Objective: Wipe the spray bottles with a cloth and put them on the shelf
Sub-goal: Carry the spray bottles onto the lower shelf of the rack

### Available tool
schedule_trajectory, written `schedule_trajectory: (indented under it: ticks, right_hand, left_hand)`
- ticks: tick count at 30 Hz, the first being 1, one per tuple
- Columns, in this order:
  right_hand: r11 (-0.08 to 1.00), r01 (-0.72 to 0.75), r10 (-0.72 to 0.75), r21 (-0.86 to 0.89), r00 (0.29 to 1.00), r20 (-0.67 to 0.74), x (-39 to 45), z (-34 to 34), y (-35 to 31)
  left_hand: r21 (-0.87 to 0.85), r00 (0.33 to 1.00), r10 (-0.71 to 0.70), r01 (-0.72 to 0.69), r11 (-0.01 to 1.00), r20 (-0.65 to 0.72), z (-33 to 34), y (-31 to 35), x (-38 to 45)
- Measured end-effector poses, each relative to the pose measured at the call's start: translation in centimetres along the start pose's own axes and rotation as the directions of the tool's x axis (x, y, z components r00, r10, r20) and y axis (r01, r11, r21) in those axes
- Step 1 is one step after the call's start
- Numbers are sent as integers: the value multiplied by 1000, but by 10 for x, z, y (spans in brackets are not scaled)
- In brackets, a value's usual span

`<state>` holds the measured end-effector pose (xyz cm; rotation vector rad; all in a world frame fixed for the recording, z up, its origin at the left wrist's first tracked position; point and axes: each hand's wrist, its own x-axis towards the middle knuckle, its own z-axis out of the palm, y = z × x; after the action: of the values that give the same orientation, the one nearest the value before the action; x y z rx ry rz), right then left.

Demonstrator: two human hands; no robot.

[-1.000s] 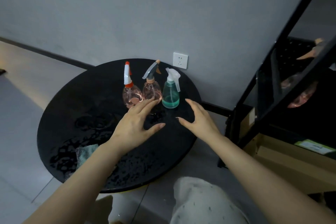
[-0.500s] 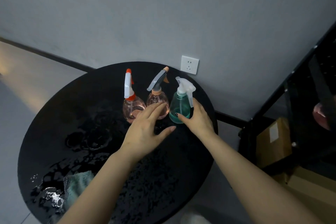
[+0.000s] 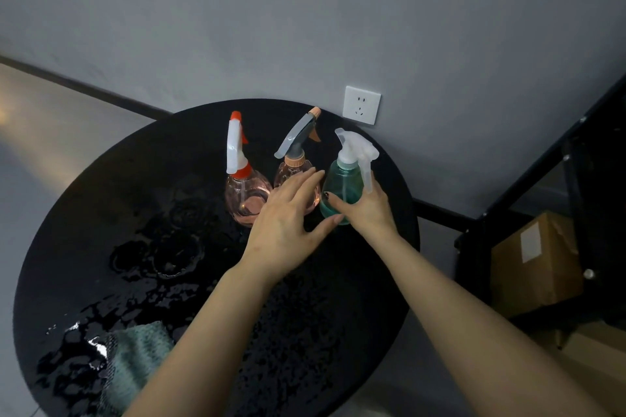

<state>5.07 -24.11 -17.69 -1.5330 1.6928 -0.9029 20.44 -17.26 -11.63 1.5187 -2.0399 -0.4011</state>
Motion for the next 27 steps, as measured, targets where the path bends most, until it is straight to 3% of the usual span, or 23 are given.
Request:
schedule_trajectory:
  ticks: [8, 13, 17, 27]
  right_hand:
    - [999, 18, -15, 35, 996, -88, -21, -12, -4]
    - [997, 66, -70, -38, 990, -122, -51, -40, -13]
    - [987, 79, -102, -137, 981, -164, -80, -71, -23]
    - [983, 72, -117, -167, 953, -278, -172, -159, -42]
  left_hand:
    - [42, 1000, 13, -14, 999, 28, -2, 10, -9]
    - [67, 997, 47, -51, 996, 63, -11, 30, -21]
    - [109, 989, 91, -104, 989, 118, -19, 55, -34]
    - [107, 966, 187, -208, 972, 179, -37, 145, -58]
